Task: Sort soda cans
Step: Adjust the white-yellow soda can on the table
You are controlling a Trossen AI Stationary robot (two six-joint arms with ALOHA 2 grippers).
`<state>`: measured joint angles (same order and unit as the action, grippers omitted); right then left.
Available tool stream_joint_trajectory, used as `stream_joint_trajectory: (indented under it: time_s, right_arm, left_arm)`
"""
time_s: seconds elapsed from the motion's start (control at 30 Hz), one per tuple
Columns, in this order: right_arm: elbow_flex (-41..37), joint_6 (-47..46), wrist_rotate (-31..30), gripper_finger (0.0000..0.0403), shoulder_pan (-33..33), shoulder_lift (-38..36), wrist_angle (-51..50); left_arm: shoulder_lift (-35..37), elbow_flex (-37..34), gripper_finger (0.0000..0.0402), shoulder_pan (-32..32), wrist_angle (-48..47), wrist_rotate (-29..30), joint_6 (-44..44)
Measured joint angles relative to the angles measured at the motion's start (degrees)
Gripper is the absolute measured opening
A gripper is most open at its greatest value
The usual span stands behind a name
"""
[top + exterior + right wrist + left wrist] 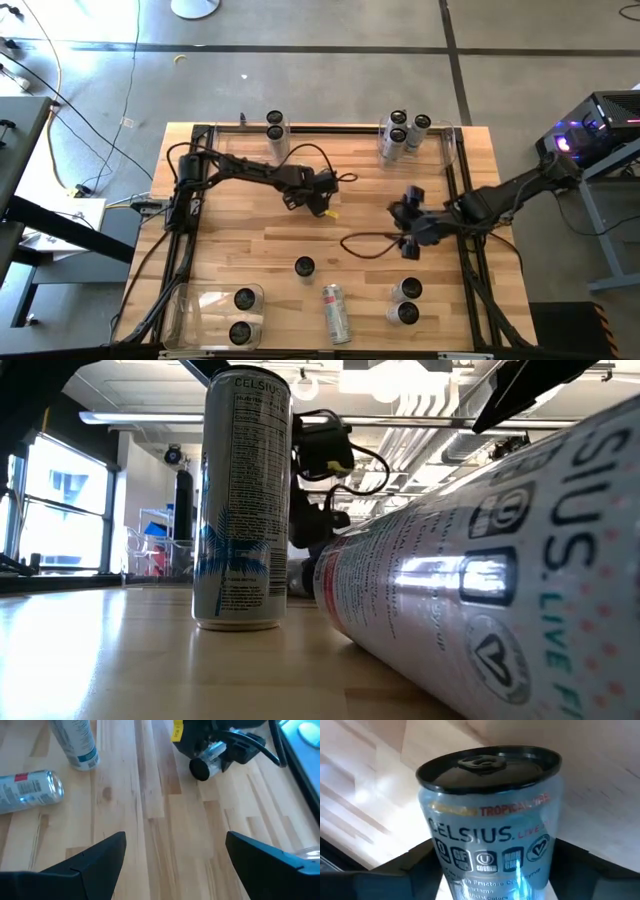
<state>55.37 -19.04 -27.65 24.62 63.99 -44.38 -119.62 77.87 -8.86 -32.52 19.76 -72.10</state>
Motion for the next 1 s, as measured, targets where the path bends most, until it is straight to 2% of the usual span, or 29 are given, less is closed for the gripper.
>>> stream_joint_trajectory:
  time_s: [0.17, 0.3, 0.4, 0.5, 0.63, 0.7, 0.87, 1.0]
  right_arm:
    - [0.0, -1.6, -4.0, 0.0338, 2.1, 0.0, 0.2]
    - [0.0, -5.8, -7.6, 0.0338, 3.0, 0.0, 0.1]
    - [0.0, -7.2, -9.3, 0.0338, 3.6, 0.0, 0.0]
    - [0.0, -8.0, -10.1, 0.0338, 4.9, 0.0, 0.7]
    - [0.0, -8.0, -11.3, 0.0338, 8.1, 0.0, 2.4]
    - [0.0, -8.2, -13.2, 0.0338, 10.2, 0.0, 2.8]
    - [0.0, -13.6, -20.6, 0.0338, 16.5, 1.0, 3.1]
    - [0.0, -17.2, -26.9, 0.0338, 22.1, 4.7, 3.4]
  left_arm:
    - [-0.4, 2.9, 0.0238, 0.0, -1.7, -0.2, 9.8]
    - [-0.9, 6.9, 0.0238, -0.1, -1.0, -3.4, 20.3]
    - [-0.3, 10.6, 0.0238, -1.0, -0.8, -11.9, 27.4]
    - [0.8, 12.6, 0.0238, -2.4, 1.5, -23.4, 34.4]
    - [3.0, 12.9, 0.0238, -4.8, 11.6, -39.6, 44.8]
    - [3.1, 13.0, 0.0238, -5.1, 16.7, -44.4, 48.1]
    - [1.2, 11.8, 0.0238, -2.6, 25.0, -45.3, 51.5]
    - [1.3, 3.8, 0.0238, -1.1, 44.3, -44.7, 58.3]
